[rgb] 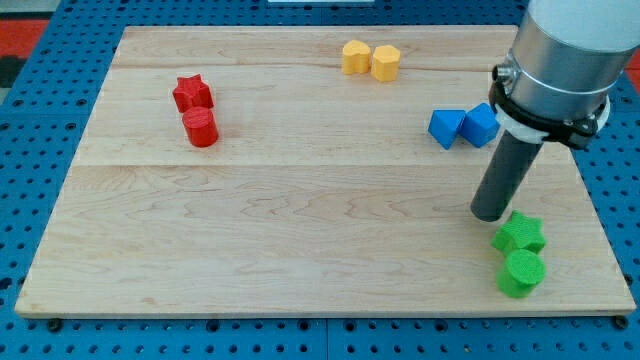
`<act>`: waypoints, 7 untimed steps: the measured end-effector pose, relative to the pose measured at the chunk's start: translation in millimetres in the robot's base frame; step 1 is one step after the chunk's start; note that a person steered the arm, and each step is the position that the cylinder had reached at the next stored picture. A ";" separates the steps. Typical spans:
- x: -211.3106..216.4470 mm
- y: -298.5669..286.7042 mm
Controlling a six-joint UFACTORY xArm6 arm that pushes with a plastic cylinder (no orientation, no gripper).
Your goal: Move the green circle slightly to the bottom left of the green star
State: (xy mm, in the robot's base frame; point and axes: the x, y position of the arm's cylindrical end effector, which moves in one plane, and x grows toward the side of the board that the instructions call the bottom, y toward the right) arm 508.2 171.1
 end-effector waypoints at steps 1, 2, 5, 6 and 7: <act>-26.5 40.6; -24.1 123.0; 109.6 60.2; 110.6 27.5; 108.3 9.6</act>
State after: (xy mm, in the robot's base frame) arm 616.5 180.7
